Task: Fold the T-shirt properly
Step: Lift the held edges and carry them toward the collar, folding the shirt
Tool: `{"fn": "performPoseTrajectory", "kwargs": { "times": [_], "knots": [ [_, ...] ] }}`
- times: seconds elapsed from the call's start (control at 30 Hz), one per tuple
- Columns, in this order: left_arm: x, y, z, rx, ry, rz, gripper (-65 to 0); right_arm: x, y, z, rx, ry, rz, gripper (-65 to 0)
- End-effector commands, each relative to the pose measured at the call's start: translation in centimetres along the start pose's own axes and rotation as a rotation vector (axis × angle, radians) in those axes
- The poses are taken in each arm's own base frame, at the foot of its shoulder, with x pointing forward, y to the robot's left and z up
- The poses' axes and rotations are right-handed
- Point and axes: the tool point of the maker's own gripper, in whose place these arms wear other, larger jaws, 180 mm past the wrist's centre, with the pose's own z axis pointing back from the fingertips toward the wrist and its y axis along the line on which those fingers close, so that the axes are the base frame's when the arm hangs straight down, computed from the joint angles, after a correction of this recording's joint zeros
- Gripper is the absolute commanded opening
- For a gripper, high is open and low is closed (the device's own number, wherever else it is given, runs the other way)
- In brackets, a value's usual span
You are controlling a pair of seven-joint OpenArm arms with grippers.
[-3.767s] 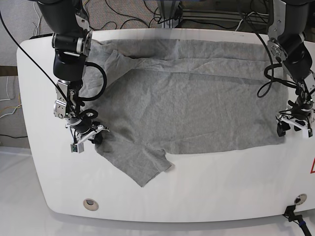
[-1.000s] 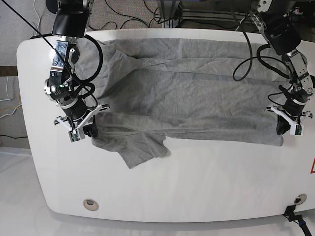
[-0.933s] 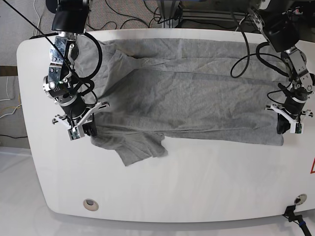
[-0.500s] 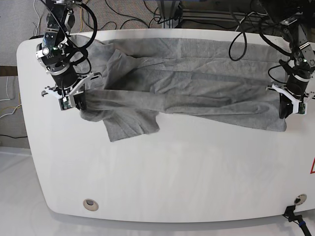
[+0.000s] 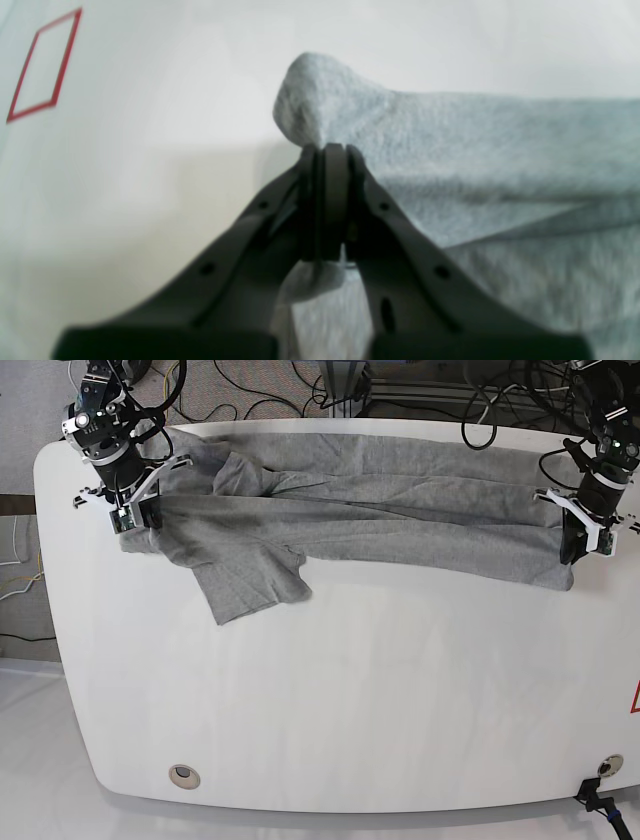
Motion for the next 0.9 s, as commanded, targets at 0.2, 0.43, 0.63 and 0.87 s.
{"fn": "performPoseTrajectory", "kwargs": {
  "times": [0.2, 0.43, 0.63, 0.87],
  "knots": [
    [0.6, 2.6, 3.5, 0.038, -0.014, -0.039, -65.0, -1.6, -1.8, 1.4, -0.037, 0.081, 0.032, -65.0],
    [-0.8, 3.2, 4.8, 0.043, 0.028, -0.037, -65.0, -3.0, -1.2, 1.8, 0.019, 0.141, 0.081, -65.0],
    [-2.6, 3.0, 4.9, 0.036, 0.067, -0.01, -65.0, -3.9, -0.4, 1.5, 0.034, 0.154, 0.044, -65.0],
    [-4.0, 3.4, 4.9, 0.045, 0.096, 0.022, -35.6, -4.6, -0.4, 1.4, 0.032, 0.17, 0.025, -56.1]
  ]
}}
